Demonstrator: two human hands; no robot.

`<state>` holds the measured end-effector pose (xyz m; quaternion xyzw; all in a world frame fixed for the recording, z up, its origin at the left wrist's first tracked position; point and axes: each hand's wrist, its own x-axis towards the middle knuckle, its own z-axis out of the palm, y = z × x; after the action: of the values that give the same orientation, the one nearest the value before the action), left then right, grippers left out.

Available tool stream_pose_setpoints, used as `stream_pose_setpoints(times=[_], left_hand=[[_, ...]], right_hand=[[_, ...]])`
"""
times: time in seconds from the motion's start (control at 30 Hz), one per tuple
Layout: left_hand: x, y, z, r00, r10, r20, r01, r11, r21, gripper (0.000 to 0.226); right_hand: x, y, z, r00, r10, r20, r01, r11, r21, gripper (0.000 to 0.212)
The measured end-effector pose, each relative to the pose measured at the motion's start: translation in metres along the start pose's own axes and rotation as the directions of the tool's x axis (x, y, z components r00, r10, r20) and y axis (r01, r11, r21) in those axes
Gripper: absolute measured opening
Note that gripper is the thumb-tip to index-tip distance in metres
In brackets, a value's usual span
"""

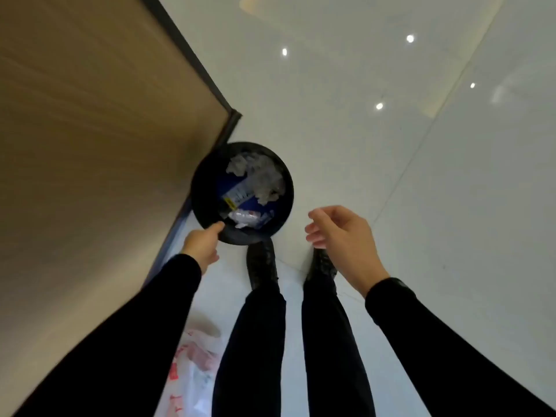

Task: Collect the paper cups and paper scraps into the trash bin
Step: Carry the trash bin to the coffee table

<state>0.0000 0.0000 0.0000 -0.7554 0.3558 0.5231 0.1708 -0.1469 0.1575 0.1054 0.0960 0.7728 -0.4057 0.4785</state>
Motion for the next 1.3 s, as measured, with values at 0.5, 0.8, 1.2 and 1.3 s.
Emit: stream_pose_setpoints(times=[0.5, 0.8, 1.2, 1.3], left_hand=[[0.007, 0.033, 0.01, 0.981, 0.192, 0.001, -0.191, 0.978, 0.081, 0.037], [-0.156, 0.108, -0.038, 0.928, 0.357, 0.106, -0.356, 0.934, -0.033, 0.019], [-0.459, 0.232, -0.134, 0.603, 0.779, 0.172, -0.793, 0.61, 0.016, 0.018], [-0.527, 0.249, -0.148, 0.508, 0.836, 0.206, -0.859, 0.509, 0.052, 0.021]], right_hand=[[0.022, -0.017, 0.003, 0.999, -0.046, -0.005, 0.046, 0.999, -0.012, 0.014], [-0.065, -0.125, -0.042, 0.997, -0.043, -0.069, 0.043, 0.999, -0.008, 0.034], [-0.275, -0.314, -0.137, 0.956, -0.224, 0.188, 0.172, 0.951, 0.257, 0.044], [-0.318, -0.349, -0.157, 0.939, -0.285, 0.194, 0.195, 0.903, 0.382, 0.031]])
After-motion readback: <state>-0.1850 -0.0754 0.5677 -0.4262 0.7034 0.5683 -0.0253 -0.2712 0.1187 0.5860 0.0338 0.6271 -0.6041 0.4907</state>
